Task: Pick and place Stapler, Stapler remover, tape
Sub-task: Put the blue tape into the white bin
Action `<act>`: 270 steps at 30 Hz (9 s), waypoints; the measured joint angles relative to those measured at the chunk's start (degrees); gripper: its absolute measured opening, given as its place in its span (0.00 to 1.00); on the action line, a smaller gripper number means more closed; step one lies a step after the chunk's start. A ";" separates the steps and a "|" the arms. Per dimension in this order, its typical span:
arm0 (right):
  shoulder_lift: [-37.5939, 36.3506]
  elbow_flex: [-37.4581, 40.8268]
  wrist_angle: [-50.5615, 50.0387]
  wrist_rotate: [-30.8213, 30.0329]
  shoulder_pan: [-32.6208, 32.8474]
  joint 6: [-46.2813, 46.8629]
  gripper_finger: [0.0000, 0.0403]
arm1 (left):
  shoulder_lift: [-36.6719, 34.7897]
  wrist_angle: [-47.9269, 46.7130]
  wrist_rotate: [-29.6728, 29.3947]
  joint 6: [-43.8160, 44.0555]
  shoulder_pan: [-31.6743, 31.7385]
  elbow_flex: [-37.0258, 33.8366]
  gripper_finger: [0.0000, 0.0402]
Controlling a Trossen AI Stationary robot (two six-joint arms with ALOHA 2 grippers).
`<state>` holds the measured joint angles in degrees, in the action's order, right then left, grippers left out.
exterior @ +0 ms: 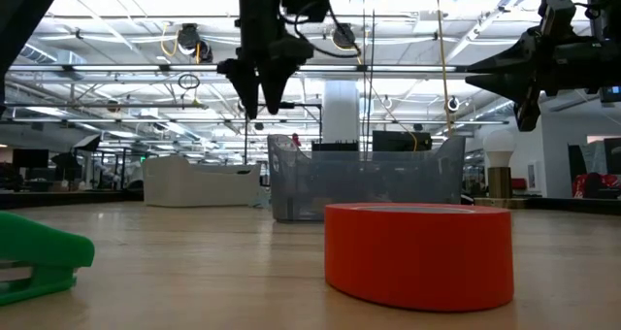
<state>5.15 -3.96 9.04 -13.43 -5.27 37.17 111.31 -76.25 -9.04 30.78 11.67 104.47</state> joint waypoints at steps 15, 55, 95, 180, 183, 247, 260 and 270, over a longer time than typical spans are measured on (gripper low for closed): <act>0.00 0.02 -0.09 11.00 0.01 -1.47 0.17 | 0.00 8.19 -0.77 11.35 -14.36 0.00 0.63; 28.00 -32.61 -44.51 27.10 3.90 -11.03 0.17 | -40.80 58.22 -15.29 11.72 -23.66 -50.71 0.63; 41.79 -28.19 -64.94 28.74 7.64 30.96 0.50 | -46.51 60.06 -10.32 5.51 -19.53 -55.44 0.63; 56.83 -22.47 57.91 36.33 8.39 26.67 0.09 | -21.90 100.55 -4.08 -7.01 -17.81 -43.06 0.63; 59.25 -24.38 57.96 37.60 7.40 26.78 0.09 | -20.13 92.81 -3.54 -13.20 -18.14 -38.08 0.63; 66.97 -30.39 49.66 31.64 -0.95 28.11 0.09 | -18.62 86.21 0.69 -18.39 -18.33 -32.85 0.59; 66.94 -30.30 48.80 34.97 -1.04 28.73 0.18 | -18.67 80.84 8.41 -16.62 -16.82 -32.83 0.09; 66.49 -30.25 37.82 50.18 -0.95 31.56 0.41 | -20.36 57.93 7.72 -12.05 -16.82 -33.24 0.09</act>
<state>71.64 -34.21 46.86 36.75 -6.22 68.73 90.95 -18.32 -1.32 18.72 -5.15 71.22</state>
